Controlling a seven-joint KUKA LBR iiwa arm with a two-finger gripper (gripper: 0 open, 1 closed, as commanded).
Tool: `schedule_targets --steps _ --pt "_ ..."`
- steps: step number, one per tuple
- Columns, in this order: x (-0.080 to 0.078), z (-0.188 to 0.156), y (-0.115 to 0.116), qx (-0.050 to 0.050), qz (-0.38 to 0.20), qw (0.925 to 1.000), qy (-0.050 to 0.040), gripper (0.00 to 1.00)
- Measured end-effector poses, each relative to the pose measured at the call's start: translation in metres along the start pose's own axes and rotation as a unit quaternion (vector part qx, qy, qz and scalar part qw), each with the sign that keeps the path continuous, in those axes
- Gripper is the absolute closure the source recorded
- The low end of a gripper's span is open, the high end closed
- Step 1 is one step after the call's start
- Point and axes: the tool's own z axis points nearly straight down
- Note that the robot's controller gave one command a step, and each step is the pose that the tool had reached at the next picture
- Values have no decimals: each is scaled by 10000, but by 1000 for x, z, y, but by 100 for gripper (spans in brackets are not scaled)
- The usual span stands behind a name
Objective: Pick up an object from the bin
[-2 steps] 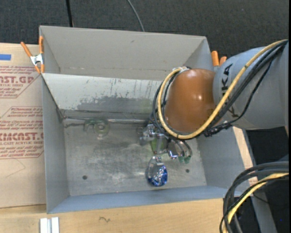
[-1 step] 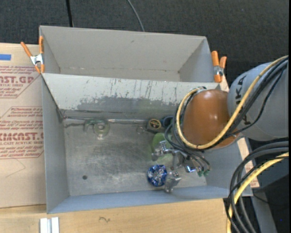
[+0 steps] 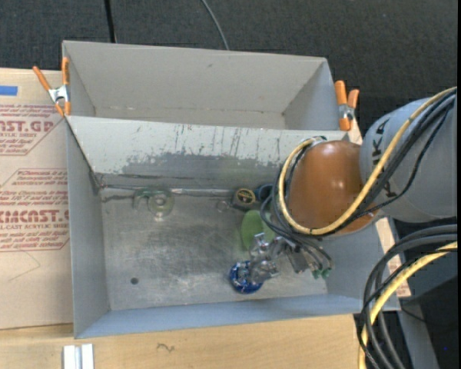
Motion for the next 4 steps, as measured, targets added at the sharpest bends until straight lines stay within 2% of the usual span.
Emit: schedule_targets --steps 1,2,3,4 --pt "0 0 0 -1 -1 10000 1 0" --pt "-58 23 -5 23 -711 9974 -64 0" --pt "-59 19 -5 19 -709 9975 -67 100" --pt "-56 -105 0 19 -647 9979 -52 100"
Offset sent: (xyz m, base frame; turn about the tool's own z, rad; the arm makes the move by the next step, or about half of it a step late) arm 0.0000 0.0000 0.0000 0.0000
